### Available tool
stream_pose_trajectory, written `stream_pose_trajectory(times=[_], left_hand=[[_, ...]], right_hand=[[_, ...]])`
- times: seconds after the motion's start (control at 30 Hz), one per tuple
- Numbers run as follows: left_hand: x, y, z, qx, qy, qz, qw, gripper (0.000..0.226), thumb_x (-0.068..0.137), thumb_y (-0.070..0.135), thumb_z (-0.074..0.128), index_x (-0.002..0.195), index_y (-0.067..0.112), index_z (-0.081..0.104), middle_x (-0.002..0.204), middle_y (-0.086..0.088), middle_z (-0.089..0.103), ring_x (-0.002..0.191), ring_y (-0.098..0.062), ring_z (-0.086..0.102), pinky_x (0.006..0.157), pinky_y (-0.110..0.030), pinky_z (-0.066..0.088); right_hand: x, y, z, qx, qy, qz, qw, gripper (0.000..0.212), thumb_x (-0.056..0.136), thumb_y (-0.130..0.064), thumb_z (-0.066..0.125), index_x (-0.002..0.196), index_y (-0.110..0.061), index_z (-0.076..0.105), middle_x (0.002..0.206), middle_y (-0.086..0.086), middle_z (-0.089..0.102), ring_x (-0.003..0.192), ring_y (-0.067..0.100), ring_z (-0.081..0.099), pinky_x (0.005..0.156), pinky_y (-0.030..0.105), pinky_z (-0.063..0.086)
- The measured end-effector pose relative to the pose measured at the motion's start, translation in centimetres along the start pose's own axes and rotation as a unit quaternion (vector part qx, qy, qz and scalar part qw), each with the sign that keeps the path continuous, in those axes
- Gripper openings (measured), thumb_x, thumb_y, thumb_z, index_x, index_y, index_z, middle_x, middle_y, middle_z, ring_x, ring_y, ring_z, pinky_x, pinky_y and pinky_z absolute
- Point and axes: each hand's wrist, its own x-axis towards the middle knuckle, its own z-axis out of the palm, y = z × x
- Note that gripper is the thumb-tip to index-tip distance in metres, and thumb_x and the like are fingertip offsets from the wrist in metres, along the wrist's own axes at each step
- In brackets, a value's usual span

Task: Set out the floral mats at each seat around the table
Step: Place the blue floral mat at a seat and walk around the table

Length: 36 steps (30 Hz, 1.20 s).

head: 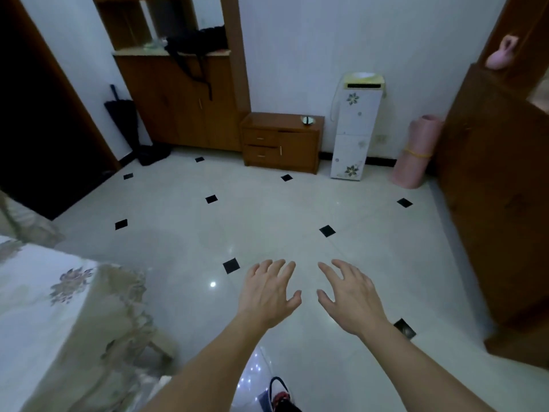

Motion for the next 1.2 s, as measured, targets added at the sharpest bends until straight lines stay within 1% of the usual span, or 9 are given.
stream_pose_trajectory(times=[0.2, 0.33, 0.5, 0.6, 0.73, 0.87, 0.93, 1.03, 1.2], left_hand=[[9.2, -7.5, 0.6, -0.001, 0.009, -0.024, 1.0, 0.067, 0.089, 0.061, 0.034, 0.145, 0.025, 0.035, 0.146, 0.001, 0.047, 0.132, -0.023, 0.042, 0.111, -0.04, 0.031], [14.2, -12.0, 0.7, -0.006, 0.013, -0.058, 0.998, 0.067, 0.088, 0.061, 0.034, 0.144, 0.024, 0.038, 0.144, 0.0, 0.051, 0.13, -0.024, 0.046, 0.109, -0.04, 0.034], [18.1, -17.2, 0.8, 0.0, 0.014, -0.095, 0.995, 0.068, 0.085, 0.061, 0.034, 0.141, 0.023, 0.043, 0.14, 0.0, 0.055, 0.126, -0.024, 0.05, 0.106, -0.041, 0.037], [19.9, -20.3, 1.2, -0.004, 0.012, -0.13, 0.991, 0.067, 0.084, 0.061, 0.036, 0.139, 0.024, 0.046, 0.138, 0.001, 0.057, 0.124, -0.023, 0.052, 0.104, -0.04, 0.039], [22.6, -24.6, 1.7, -0.003, 0.008, -0.167, 0.986, 0.066, 0.085, 0.06, 0.036, 0.141, 0.024, 0.042, 0.142, 0.001, 0.053, 0.128, -0.023, 0.048, 0.108, -0.041, 0.037], [26.4, -29.1, 2.1, 0.015, 0.025, -0.209, 0.977, 0.064, 0.083, 0.06, 0.038, 0.135, 0.023, 0.051, 0.132, 0.002, 0.061, 0.118, -0.022, 0.056, 0.101, -0.04, 0.044], [28.7, -31.3, 2.5, 0.019, 0.019, -0.231, 0.973, 0.064, 0.086, 0.059, 0.039, 0.139, 0.023, 0.047, 0.137, 0.001, 0.057, 0.123, -0.023, 0.052, 0.105, -0.04, 0.04], [32.4, -34.8, 2.2, 0.023, 0.014, -0.27, 0.962, 0.066, 0.088, 0.06, 0.037, 0.143, 0.024, 0.04, 0.142, 0.001, 0.052, 0.128, -0.022, 0.047, 0.108, -0.039, 0.034], [37.5, -40.8, 0.3, 0.038, 0.035, -0.35, 0.936, 0.067, 0.086, 0.061, 0.035, 0.14, 0.023, 0.045, 0.137, 0.001, 0.057, 0.123, -0.023, 0.052, 0.105, -0.039, 0.038]], right_hand=[[13.6, -2.9, 0.7, -0.002, -0.013, -0.035, 0.999, 0.058, 0.091, -0.051, 0.044, 0.146, -0.033, 0.034, 0.15, 0.002, 0.038, 0.14, 0.019, 0.029, 0.112, 0.039, 0.027], [20.9, -5.1, 1.7, 0.004, -0.016, -0.067, 0.998, 0.056, 0.088, -0.05, 0.049, 0.141, -0.031, 0.043, 0.144, 0.004, 0.047, 0.135, 0.022, 0.039, 0.107, 0.042, 0.034], [27.9, -6.6, 3.3, 0.006, -0.049, -0.087, 0.995, 0.058, 0.093, -0.053, 0.041, 0.147, -0.035, 0.031, 0.152, 0.001, 0.034, 0.142, 0.019, 0.026, 0.114, 0.038, 0.024], [32.2, -8.0, 4.4, 0.011, -0.056, -0.112, 0.992, 0.058, 0.092, -0.053, 0.042, 0.147, -0.034, 0.031, 0.152, 0.001, 0.035, 0.141, 0.019, 0.027, 0.114, 0.038, 0.025], [38.1, -10.8, 5.9, 0.018, -0.061, -0.153, 0.986, 0.058, 0.092, -0.052, 0.044, 0.146, -0.033, 0.035, 0.149, 0.003, 0.04, 0.139, 0.021, 0.033, 0.111, 0.039, 0.029], [44.9, -13.2, 7.5, 0.022, -0.067, -0.201, 0.977, 0.058, 0.09, -0.051, 0.046, 0.144, -0.031, 0.041, 0.145, 0.005, 0.046, 0.135, 0.022, 0.038, 0.108, 0.041, 0.032], [48.8, -14.6, 8.0, 0.025, -0.063, -0.231, 0.971, 0.058, 0.088, -0.051, 0.046, 0.142, -0.03, 0.044, 0.141, 0.006, 0.049, 0.132, 0.024, 0.042, 0.106, 0.042, 0.035], [55.5, -17.2, 7.8, 0.031, -0.061, -0.283, 0.957, 0.058, 0.087, -0.05, 0.048, 0.141, -0.029, 0.045, 0.141, 0.005, 0.05, 0.132, 0.024, 0.043, 0.107, 0.043, 0.035], [65.8, -22.3, 7.4, 0.038, -0.072, -0.363, 0.928, 0.058, 0.088, -0.049, 0.049, 0.142, -0.028, 0.044, 0.142, 0.005, 0.049, 0.133, 0.025, 0.041, 0.109, 0.044, 0.034]])
